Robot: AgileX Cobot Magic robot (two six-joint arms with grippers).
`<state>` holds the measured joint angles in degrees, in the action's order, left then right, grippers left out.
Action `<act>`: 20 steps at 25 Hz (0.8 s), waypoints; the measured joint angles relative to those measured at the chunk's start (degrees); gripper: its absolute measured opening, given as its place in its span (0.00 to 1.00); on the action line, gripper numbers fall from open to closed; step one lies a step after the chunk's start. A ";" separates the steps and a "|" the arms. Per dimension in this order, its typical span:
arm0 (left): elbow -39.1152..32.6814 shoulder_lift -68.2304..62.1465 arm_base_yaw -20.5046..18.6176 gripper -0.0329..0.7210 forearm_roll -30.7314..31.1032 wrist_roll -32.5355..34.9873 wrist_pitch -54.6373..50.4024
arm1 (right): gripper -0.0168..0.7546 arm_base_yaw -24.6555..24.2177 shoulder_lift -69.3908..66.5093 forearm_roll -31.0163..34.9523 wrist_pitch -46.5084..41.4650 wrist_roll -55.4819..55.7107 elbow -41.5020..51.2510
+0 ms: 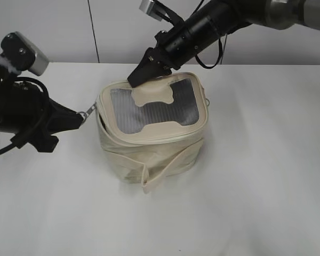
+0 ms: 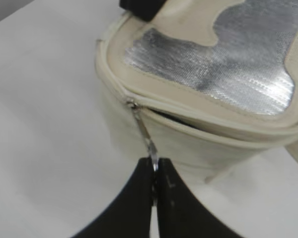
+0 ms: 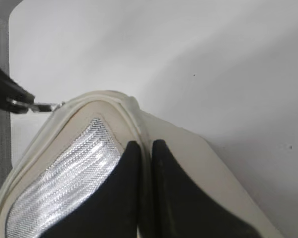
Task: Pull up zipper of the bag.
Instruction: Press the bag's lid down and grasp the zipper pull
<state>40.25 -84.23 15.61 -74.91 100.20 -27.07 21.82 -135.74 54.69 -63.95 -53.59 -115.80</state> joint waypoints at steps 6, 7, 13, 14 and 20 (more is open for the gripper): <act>-3.08 1.80 1.83 0.03 -0.04 -4.19 -1.44 | 0.08 0.19 -0.11 0.31 -0.49 3.01 0.06; -3.20 1.80 2.17 0.03 0.51 -4.99 -2.84 | 0.08 0.19 -0.11 0.18 -0.72 3.86 0.06; -3.32 1.86 3.39 0.03 1.15 -7.37 -4.17 | 0.08 0.19 -0.11 0.01 -0.02 9.91 0.12; -3.26 1.86 3.50 0.03 1.39 -7.58 -4.51 | 0.08 0.19 -0.11 -0.05 0.03 11.25 0.17; -3.62 1.99 4.79 0.03 10.82 -14.89 -8.80 | 0.08 0.10 -0.21 -1.32 4.98 18.45 0.24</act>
<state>36.63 -82.25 20.40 -64.10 85.31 -35.87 21.91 -135.95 53.37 -58.97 -35.13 -115.56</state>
